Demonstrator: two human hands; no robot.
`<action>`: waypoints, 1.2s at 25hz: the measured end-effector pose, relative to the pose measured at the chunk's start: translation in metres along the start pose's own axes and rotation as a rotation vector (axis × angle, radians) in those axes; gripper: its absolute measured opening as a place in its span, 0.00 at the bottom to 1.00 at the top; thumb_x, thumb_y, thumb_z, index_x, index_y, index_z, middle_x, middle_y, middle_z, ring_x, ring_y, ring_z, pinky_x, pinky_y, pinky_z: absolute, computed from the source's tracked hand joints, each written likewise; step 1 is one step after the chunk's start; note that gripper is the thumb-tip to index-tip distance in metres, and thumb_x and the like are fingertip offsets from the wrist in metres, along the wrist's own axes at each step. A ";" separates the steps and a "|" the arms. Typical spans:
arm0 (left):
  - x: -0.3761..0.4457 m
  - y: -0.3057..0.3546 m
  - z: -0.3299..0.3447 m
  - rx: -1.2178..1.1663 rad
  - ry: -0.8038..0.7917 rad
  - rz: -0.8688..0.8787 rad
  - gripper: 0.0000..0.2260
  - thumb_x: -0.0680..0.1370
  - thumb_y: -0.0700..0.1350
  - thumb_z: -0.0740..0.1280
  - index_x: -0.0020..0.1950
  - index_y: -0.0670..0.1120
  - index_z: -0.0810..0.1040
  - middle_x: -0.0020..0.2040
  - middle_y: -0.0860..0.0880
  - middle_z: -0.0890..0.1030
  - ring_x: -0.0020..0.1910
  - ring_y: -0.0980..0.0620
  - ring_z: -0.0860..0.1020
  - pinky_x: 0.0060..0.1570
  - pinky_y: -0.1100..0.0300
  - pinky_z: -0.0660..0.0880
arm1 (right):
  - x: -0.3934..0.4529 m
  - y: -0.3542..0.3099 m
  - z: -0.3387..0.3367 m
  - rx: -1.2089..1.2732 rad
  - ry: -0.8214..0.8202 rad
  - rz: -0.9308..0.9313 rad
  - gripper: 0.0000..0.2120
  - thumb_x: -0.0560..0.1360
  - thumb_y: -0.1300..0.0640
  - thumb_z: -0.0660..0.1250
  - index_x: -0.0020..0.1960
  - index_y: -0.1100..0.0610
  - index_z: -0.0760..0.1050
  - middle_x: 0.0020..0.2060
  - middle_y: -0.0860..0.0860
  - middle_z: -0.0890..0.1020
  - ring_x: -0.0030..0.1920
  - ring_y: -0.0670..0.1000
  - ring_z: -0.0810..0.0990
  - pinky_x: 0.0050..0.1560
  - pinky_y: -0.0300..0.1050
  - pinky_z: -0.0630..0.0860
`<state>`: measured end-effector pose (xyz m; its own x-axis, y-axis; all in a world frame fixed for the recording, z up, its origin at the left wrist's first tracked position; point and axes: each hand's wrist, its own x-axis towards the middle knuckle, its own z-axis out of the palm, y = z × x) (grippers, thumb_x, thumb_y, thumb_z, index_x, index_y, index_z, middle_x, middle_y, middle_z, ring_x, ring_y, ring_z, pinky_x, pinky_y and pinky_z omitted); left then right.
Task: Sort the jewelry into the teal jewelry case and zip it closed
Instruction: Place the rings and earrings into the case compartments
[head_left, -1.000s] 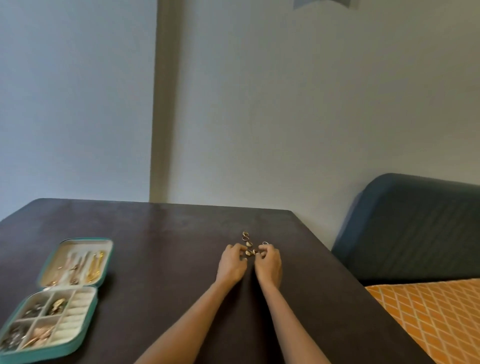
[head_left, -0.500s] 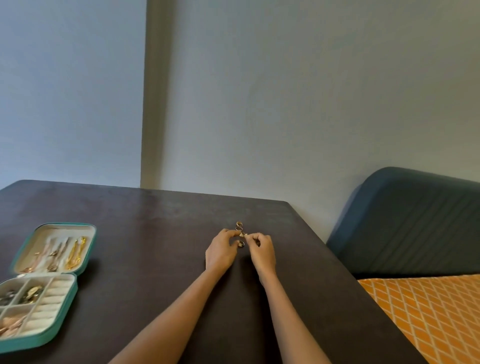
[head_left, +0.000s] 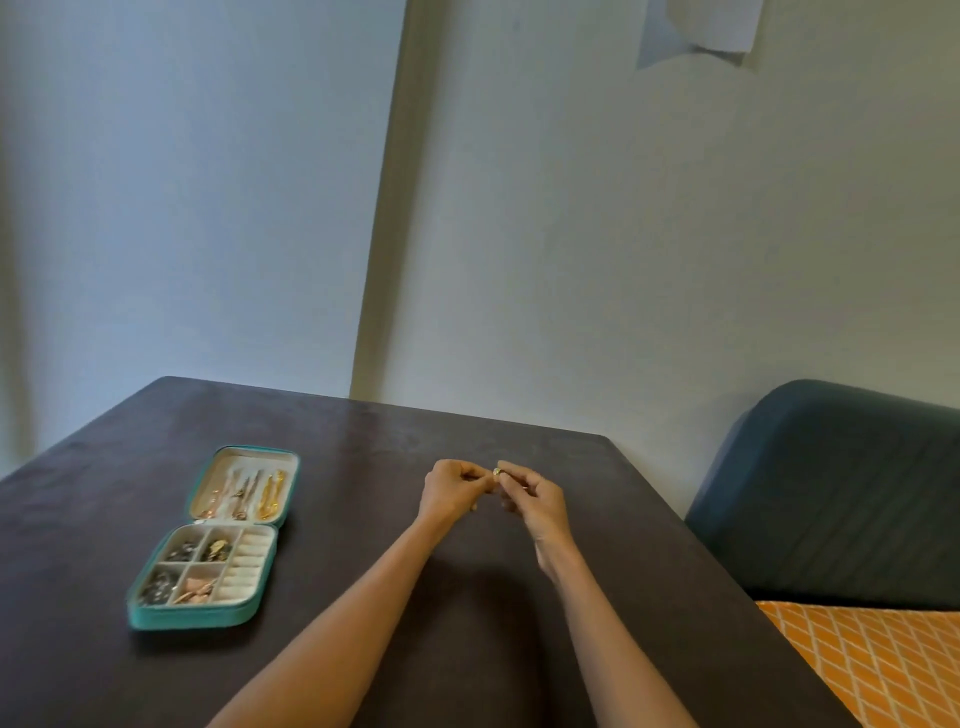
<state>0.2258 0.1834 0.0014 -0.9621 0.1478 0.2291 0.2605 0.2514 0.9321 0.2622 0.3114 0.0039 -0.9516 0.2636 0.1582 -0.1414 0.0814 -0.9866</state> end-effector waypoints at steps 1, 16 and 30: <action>-0.003 0.000 -0.014 0.027 -0.032 0.021 0.09 0.74 0.48 0.70 0.46 0.44 0.84 0.40 0.50 0.84 0.27 0.59 0.73 0.29 0.70 0.70 | -0.004 -0.004 0.007 -0.056 -0.008 -0.036 0.07 0.75 0.61 0.68 0.52 0.55 0.81 0.45 0.49 0.84 0.44 0.46 0.80 0.40 0.33 0.77; -0.058 -0.044 -0.233 0.475 -0.282 0.063 0.06 0.74 0.42 0.70 0.49 0.42 0.83 0.38 0.54 0.79 0.37 0.60 0.76 0.44 0.67 0.72 | -0.055 -0.020 0.176 -0.449 -0.468 -0.271 0.08 0.70 0.62 0.73 0.49 0.57 0.84 0.43 0.52 0.86 0.39 0.38 0.81 0.45 0.31 0.77; -0.059 -0.048 -0.233 0.999 -0.252 0.111 0.10 0.75 0.50 0.68 0.53 0.47 0.80 0.51 0.49 0.81 0.49 0.51 0.77 0.42 0.61 0.70 | -0.072 -0.005 0.200 -0.557 -0.493 -0.316 0.10 0.69 0.63 0.73 0.50 0.57 0.84 0.45 0.52 0.86 0.40 0.37 0.79 0.46 0.28 0.75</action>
<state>0.2515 -0.0606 0.0081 -0.9138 0.3859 0.1266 0.4054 0.8860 0.2250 0.2769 0.1002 -0.0102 -0.9187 -0.2957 0.2618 -0.3906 0.5825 -0.7128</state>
